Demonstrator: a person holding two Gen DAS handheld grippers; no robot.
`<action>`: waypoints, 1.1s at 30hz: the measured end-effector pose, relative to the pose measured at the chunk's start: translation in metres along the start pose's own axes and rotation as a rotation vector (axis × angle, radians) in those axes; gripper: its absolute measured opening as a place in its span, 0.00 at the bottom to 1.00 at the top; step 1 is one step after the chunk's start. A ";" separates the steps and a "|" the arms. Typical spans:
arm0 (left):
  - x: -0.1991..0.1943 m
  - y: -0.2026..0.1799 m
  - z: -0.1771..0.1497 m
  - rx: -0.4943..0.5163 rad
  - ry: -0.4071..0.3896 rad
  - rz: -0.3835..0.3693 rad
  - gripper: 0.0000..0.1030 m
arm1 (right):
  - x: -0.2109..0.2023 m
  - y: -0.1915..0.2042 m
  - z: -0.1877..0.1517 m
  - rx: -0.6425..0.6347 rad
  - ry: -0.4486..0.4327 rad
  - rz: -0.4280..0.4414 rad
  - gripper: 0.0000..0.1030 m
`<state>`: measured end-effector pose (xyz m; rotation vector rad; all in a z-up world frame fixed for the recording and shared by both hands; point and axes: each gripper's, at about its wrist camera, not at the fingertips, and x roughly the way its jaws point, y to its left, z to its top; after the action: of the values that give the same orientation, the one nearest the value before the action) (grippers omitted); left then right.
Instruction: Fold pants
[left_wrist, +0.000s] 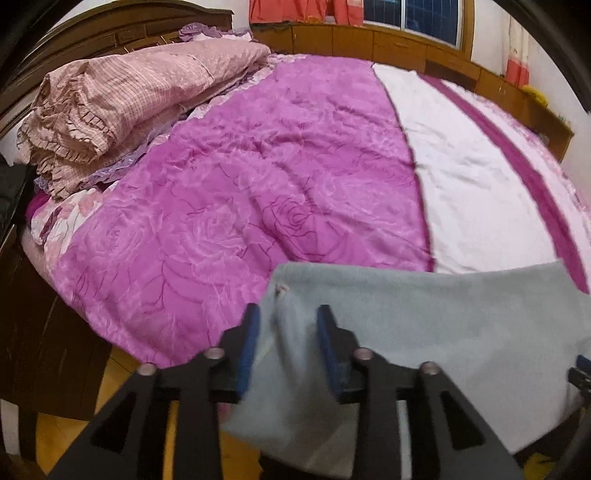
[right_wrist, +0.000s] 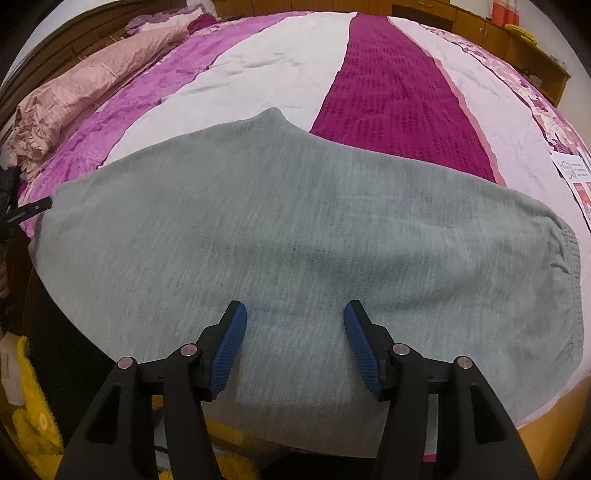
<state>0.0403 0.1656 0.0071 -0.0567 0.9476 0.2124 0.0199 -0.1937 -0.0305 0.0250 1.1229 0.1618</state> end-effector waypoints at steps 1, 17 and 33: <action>-0.005 -0.001 -0.002 -0.003 -0.003 -0.009 0.39 | 0.000 0.000 -0.001 0.000 -0.004 0.002 0.50; -0.022 -0.047 -0.035 0.086 0.082 -0.045 0.47 | -0.044 -0.035 -0.021 0.134 -0.014 0.010 0.59; -0.003 -0.050 -0.045 0.059 0.116 0.009 0.59 | -0.082 -0.157 -0.070 0.516 -0.106 -0.085 0.59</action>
<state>0.0129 0.1100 -0.0194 -0.0108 1.0693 0.1906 -0.0597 -0.3647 -0.0040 0.4401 1.0328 -0.2067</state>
